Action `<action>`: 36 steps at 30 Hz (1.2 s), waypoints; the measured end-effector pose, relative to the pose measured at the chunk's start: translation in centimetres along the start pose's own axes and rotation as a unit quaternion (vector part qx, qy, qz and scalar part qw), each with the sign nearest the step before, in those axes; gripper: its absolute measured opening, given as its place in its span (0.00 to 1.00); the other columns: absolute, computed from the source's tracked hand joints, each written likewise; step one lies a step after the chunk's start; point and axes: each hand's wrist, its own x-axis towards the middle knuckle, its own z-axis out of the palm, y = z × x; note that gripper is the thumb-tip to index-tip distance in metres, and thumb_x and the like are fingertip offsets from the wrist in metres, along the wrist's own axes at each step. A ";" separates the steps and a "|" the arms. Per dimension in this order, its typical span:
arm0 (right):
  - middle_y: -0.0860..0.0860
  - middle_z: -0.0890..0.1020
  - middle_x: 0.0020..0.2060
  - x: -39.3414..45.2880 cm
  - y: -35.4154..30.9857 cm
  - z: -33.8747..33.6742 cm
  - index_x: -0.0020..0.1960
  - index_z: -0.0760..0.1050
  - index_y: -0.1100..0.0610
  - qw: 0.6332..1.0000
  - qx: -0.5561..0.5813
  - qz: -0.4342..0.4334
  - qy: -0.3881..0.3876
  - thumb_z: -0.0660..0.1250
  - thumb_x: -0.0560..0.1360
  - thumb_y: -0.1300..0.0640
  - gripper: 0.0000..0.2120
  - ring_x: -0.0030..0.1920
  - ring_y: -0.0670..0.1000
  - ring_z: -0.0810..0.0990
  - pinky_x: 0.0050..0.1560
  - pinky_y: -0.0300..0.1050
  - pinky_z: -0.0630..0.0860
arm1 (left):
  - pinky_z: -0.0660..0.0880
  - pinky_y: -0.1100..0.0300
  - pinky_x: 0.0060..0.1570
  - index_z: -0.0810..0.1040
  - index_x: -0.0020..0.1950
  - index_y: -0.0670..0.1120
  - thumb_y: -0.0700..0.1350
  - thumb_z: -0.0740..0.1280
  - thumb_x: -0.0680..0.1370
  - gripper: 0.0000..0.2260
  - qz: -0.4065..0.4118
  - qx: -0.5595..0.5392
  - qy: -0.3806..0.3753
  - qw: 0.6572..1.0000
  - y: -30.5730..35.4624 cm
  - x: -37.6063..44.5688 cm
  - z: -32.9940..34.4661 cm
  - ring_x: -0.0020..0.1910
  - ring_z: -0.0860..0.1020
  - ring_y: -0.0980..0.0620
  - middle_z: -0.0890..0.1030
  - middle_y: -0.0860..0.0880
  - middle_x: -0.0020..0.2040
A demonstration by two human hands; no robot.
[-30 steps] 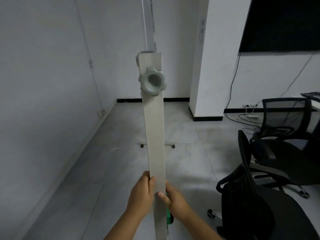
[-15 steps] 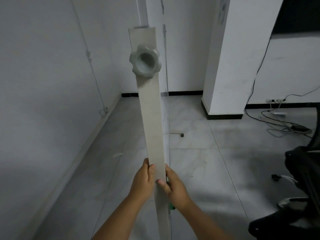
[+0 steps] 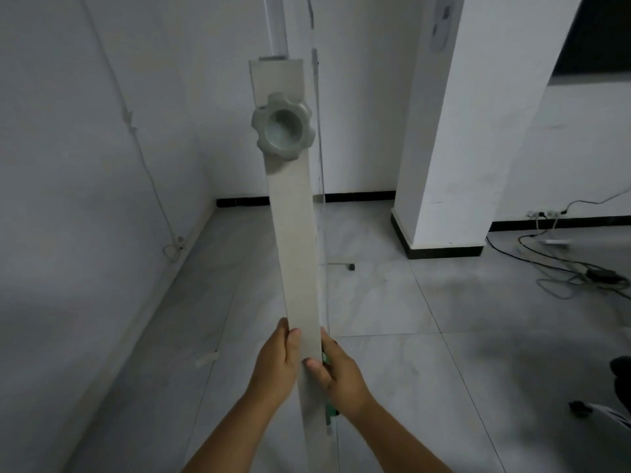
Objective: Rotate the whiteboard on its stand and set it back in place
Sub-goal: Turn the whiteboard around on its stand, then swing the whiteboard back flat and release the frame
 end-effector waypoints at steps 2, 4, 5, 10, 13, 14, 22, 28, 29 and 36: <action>0.49 0.71 0.65 4.3 0.3 -0.5 0.69 0.58 0.53 1.000 0.013 -0.012 0.005 0.59 0.70 0.39 0.33 0.62 0.45 0.71 0.63 0.34 0.69 | 0.57 0.87 0.39 0.66 0.60 0.35 0.39 0.52 0.78 0.13 -0.007 0.002 0.013 1.000 -0.5 3.8 0.7 0.53 0.66 0.54 0.66 0.50 0.51; 0.47 0.66 0.67 8.6 0.6 -1.3 0.70 0.56 0.52 1.000 0.023 -0.012 -0.003 0.61 0.72 0.42 0.31 0.65 0.44 0.67 0.68 0.44 0.65 | 0.55 0.85 0.43 0.65 0.61 0.35 0.44 0.51 0.76 0.18 0.005 0.020 0.035 0.999 -1.1 7.8 1.5 0.54 0.65 0.54 0.65 0.51 0.52; 0.44 0.64 0.66 10.7 0.7 -1.7 0.70 0.54 0.51 1.000 0.016 -0.015 -0.011 0.62 0.74 0.48 0.29 0.64 0.42 0.64 0.67 0.41 0.63 | 0.54 0.83 0.44 0.65 0.61 0.35 0.45 0.50 0.75 0.19 0.008 0.032 0.045 0.998 -1.5 9.8 1.9 0.54 0.64 0.55 0.64 0.51 0.53; 0.45 0.75 0.58 20.5 1.2 -2.9 0.66 0.59 0.47 0.999 0.031 -0.036 -0.004 0.59 0.70 0.36 0.28 0.54 0.33 0.74 0.60 0.35 0.72 | 0.52 0.86 0.43 0.64 0.62 0.35 0.40 0.52 0.78 0.14 -0.007 0.057 0.056 0.997 -3.2 19.1 2.7 0.53 0.61 0.56 0.63 0.51 0.53; 0.39 0.72 0.56 26.3 1.8 -3.8 0.67 0.57 0.47 0.999 0.024 -0.037 0.002 0.61 0.72 0.41 0.26 0.51 0.26 0.71 0.58 0.29 0.71 | 0.51 0.91 0.39 0.64 0.62 0.36 0.36 0.51 0.78 0.14 -0.010 0.056 0.042 0.998 -4.9 24.9 3.2 0.54 0.63 0.56 0.64 0.51 0.53; 0.39 0.72 0.55 28.5 2.1 -4.1 0.67 0.57 0.49 0.999 0.021 -0.032 0.003 0.62 0.75 0.48 0.24 0.49 0.25 0.71 0.53 0.22 0.70 | 0.52 0.90 0.39 0.64 0.62 0.37 0.37 0.51 0.78 0.14 -0.010 0.051 0.032 0.998 -5.5 27.0 3.5 0.54 0.63 0.55 0.64 0.51 0.53; 0.38 0.74 0.54 41.9 1.5 -6.3 0.62 0.59 0.43 1.000 -0.007 -0.007 0.022 0.60 0.72 0.48 0.20 0.52 0.29 0.73 0.47 0.18 0.67 | 0.63 0.68 0.48 0.66 0.61 0.40 0.50 0.48 0.76 0.20 -0.004 0.051 -0.052 0.997 -10.3 41.7 4.4 0.56 0.73 0.47 0.75 0.39 0.59; 0.46 0.76 0.58 51.8 1.7 -7.9 0.66 0.60 0.46 0.999 -0.044 -0.006 0.025 0.57 0.67 0.37 0.30 0.53 0.35 0.75 0.48 0.21 0.69 | 0.70 0.56 0.50 0.68 0.58 0.40 0.55 0.47 0.70 0.25 -0.006 0.044 -0.075 0.996 -12.8 51.5 5.6 0.54 0.75 0.43 0.77 0.38 0.56; 0.45 0.76 0.58 53.3 1.7 -8.1 0.66 0.59 0.45 0.999 -0.043 -0.002 0.028 0.59 0.70 0.39 0.26 0.55 0.38 0.75 0.48 0.20 0.69 | 0.69 0.58 0.49 0.68 0.58 0.40 0.55 0.47 0.70 0.26 -0.003 0.041 -0.072 0.997 -13.2 53.1 5.9 0.53 0.75 0.45 0.77 0.38 0.56; 0.54 0.70 0.65 63.4 3.5 -9.8 0.70 0.56 0.56 0.999 -0.015 0.008 0.028 0.61 0.74 0.50 0.28 0.60 0.44 0.72 0.49 0.16 0.65 | 0.62 0.67 0.47 0.66 0.60 0.41 0.54 0.46 0.72 0.24 0.008 0.047 -0.052 0.998 -14.7 62.6 7.6 0.49 0.69 0.55 0.75 0.44 0.56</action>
